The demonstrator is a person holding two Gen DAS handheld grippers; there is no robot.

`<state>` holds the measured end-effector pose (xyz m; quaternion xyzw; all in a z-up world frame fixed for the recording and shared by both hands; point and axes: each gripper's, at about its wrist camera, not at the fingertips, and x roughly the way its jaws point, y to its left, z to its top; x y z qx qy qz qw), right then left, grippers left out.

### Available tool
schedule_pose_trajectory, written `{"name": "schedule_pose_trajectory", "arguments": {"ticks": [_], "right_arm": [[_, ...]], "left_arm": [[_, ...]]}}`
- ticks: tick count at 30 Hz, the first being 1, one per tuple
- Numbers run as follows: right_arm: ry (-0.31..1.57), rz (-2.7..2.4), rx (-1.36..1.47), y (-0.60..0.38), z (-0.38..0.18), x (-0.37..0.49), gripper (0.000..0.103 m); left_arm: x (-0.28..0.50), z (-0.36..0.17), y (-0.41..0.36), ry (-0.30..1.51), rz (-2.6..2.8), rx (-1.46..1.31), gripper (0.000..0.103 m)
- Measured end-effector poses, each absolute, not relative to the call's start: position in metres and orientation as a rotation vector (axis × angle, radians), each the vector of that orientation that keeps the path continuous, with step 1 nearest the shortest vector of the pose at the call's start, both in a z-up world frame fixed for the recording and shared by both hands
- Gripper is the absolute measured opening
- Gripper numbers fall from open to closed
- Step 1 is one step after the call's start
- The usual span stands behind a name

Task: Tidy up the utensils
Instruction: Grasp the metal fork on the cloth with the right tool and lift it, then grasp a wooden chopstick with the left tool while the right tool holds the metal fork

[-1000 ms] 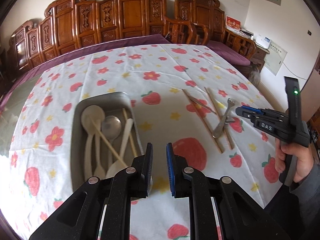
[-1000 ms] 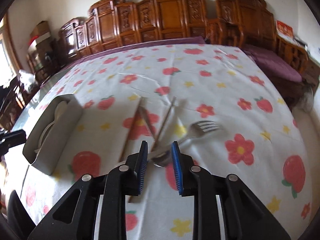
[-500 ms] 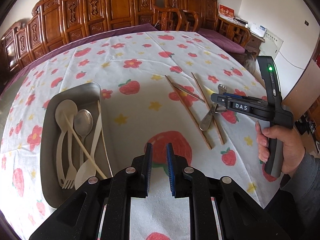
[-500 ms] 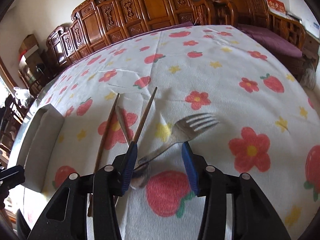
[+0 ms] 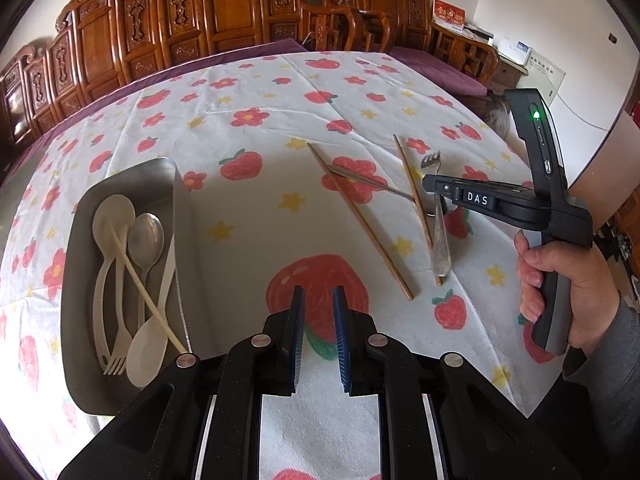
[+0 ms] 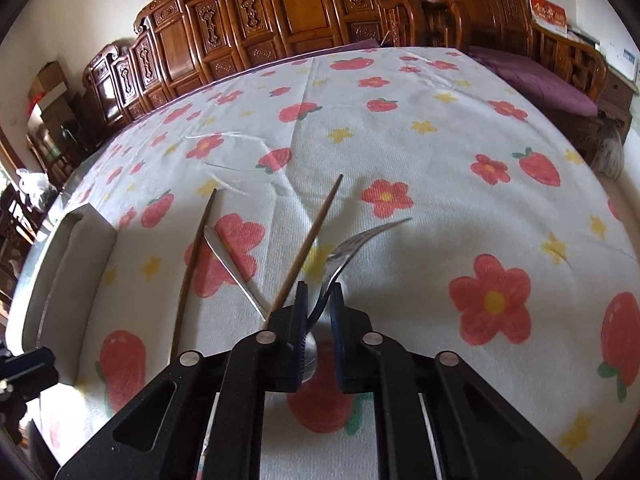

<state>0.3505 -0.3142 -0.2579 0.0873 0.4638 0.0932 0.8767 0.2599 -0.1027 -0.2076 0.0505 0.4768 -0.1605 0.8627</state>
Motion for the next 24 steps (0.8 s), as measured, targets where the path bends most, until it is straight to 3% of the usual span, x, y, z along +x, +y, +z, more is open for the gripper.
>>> {"name": "schedule_pose_trajectory", "arguments": {"ticks": [2, 11, 13, 15, 24], "right_arm": [[0.956, 0.209, 0.196, -0.316, -0.253, 0.348, 0.004], [0.905, 0.243, 0.244, -0.331, -0.232, 0.341, 0.004], [0.89, 0.244, 0.253, -0.335, -0.227, 0.341, 0.004], [0.879, 0.249, 0.26, -0.338, -0.224, 0.34, 0.004], [0.862, 0.252, 0.269, -0.344, -0.22, 0.341, 0.004]], "left_arm": [[0.262, -0.209, -0.108, 1.002, -0.338, 0.112, 0.013], [0.278, -0.221, -0.127, 1.024, -0.329, 0.127, 0.013], [0.284, -0.223, -0.132, 1.022, -0.325, 0.131, 0.016], [0.289, -0.225, -0.137, 1.018, -0.321, 0.137, 0.027], [0.318, -0.245, -0.159, 1.046, -0.313, 0.138, 0.028]]}}
